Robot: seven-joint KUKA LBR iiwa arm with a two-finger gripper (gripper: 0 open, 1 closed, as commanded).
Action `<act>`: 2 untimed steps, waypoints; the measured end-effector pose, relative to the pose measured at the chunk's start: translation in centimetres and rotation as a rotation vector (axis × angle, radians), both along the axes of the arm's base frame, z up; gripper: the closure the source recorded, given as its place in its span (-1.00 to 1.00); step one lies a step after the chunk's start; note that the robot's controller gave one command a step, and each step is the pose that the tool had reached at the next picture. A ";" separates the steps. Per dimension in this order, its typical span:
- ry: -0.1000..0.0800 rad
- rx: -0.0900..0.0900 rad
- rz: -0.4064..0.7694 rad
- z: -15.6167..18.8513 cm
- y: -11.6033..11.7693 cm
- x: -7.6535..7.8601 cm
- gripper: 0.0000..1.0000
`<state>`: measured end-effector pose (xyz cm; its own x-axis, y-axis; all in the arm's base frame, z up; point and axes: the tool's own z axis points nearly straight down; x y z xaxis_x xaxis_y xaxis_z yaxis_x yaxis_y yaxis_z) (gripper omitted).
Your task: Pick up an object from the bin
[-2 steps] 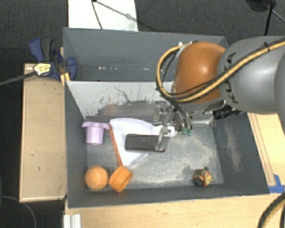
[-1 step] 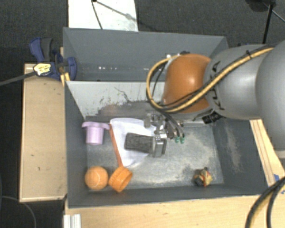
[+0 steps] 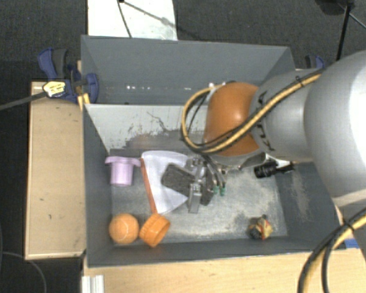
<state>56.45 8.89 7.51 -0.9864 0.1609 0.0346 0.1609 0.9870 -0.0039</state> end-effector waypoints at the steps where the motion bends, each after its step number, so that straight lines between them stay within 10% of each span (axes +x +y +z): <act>1: -0.037 0.003 0.099 -0.2 -0.8 1.1 1.00; 2: -0.037 0.003 0.098 -0.2 -0.8 1.1 1.00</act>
Offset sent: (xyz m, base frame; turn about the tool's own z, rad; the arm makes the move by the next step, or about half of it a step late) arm 0.0000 0.0000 0.0000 0.0000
